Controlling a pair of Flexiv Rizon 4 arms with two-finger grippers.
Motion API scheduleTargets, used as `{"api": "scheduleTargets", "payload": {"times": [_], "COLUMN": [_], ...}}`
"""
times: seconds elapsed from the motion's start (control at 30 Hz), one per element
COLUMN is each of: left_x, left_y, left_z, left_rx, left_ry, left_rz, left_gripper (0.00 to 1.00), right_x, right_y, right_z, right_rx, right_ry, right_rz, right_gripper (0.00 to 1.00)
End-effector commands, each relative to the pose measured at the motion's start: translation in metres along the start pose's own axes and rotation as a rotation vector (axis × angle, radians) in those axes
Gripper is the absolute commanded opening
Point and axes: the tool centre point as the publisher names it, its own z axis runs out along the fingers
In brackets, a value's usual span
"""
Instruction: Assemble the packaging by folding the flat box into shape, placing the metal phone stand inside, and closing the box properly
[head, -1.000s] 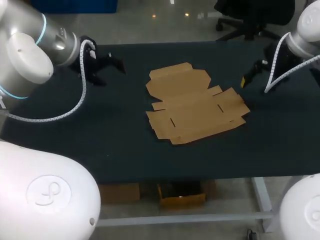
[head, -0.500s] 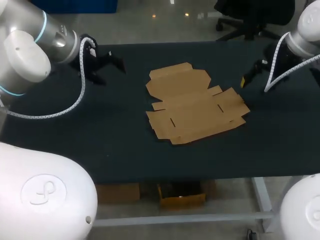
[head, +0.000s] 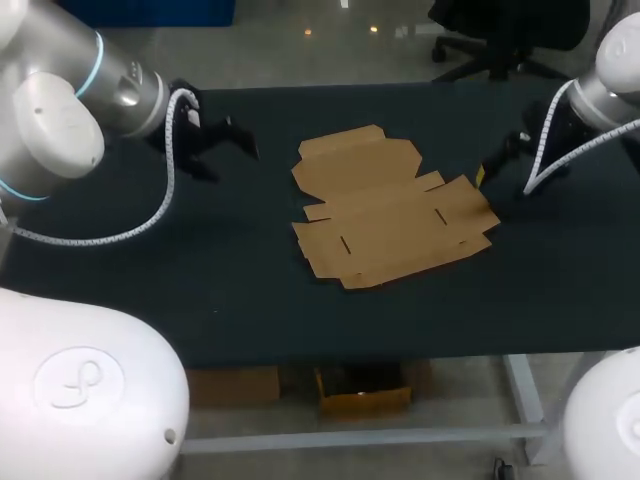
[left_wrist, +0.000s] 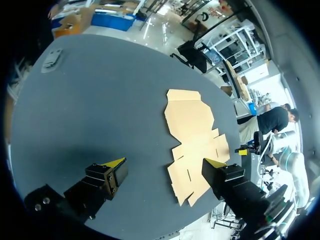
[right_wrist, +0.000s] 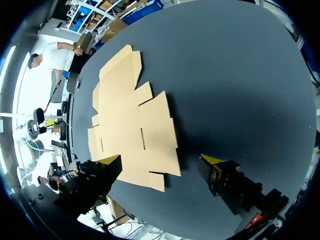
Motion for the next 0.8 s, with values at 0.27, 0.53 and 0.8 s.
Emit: {"api": "scheduleTargets", "payload": {"times": [0.27,0.53,0.8], "left_x": [-0.001,0.000,0.000], "left_y": [0.002,0.006,0.007], "left_z": [0.007,0.008,0.011], "left_rx": [-0.027,-0.036,-0.043], "left_ry": [0.003,0.000,-0.005], "left_rz": [0.017,0.039,0.048], "left_gripper": [1.00,1.00,1.00], "right_x": [-0.010,-0.006,-0.004], "right_y": [0.003,0.019,0.025], "right_z": [0.025,0.030,0.041], "right_rx": [0.011,0.023,0.062], "right_ry": [0.093,0.169,0.182], "right_rz": [0.016,-0.081,-0.134], "right_gripper": [1.00,0.73,0.69]}}
